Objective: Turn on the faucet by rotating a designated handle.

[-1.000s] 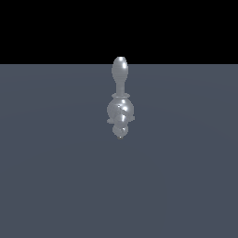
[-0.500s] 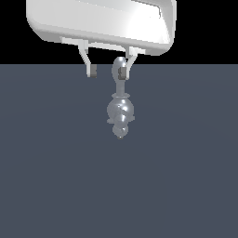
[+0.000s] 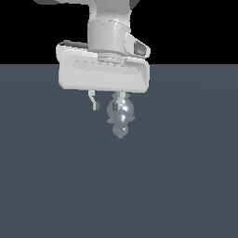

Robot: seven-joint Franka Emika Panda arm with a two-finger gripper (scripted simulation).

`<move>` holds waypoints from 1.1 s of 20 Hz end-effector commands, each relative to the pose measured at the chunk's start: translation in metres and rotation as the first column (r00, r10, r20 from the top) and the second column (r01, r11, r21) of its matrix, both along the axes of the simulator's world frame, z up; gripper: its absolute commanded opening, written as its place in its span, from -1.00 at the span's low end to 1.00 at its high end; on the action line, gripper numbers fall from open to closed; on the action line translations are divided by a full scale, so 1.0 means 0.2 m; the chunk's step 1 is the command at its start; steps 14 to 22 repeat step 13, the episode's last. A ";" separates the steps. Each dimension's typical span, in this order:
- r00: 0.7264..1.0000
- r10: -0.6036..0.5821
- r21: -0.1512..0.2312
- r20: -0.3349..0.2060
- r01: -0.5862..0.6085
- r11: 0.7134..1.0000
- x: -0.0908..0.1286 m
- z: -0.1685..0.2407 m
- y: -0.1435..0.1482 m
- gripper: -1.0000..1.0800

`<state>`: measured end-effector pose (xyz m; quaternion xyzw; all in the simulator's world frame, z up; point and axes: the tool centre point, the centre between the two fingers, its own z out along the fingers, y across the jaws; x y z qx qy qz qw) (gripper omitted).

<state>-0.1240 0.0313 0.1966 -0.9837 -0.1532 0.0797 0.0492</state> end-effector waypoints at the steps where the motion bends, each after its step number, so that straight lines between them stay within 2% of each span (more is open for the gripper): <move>1: 0.999 -0.004 0.005 0.033 0.004 1.000 0.11 -0.03 -0.07 0.27; 2: 0.997 -0.037 0.014 0.063 0.036 0.999 0.20 -0.06 -0.12 0.53; 3: 0.995 0.060 0.025 0.077 -0.062 0.998 0.26 -0.13 0.18 0.57; 4: 0.985 0.148 0.034 0.090 -0.151 0.988 0.22 -0.09 0.37 0.57; 5: 0.995 0.086 0.051 0.051 -0.088 0.995 0.12 -0.18 0.41 -0.04; 6: 0.994 0.059 0.069 0.090 -0.065 0.996 0.21 -0.13 0.47 -0.54; 7: 0.994 0.091 0.060 0.063 -0.095 0.994 0.12 -0.22 0.50 -0.05; 8: 0.997 -0.005 0.086 0.080 -0.002 0.996 0.17 -0.19 0.61 -0.70; 9: 0.997 -0.010 0.088 0.081 0.003 0.996 0.17 -0.19 0.60 -0.70; 10: 0.999 0.001 0.072 0.050 -0.004 0.997 0.09 -0.30 0.54 -0.68; 11: 0.993 0.099 0.057 0.065 -0.103 0.993 0.13 -0.35 0.50 0.10; 12: 0.985 0.156 0.048 0.074 -0.160 0.986 0.06 -0.33 0.63 0.10; 13: 0.985 0.166 0.066 0.038 -0.168 0.984 -0.06 -0.43 0.67 0.70; 22: 0.985 0.166 0.066 0.038 -0.168 0.984 -0.06 -0.43 0.67 0.70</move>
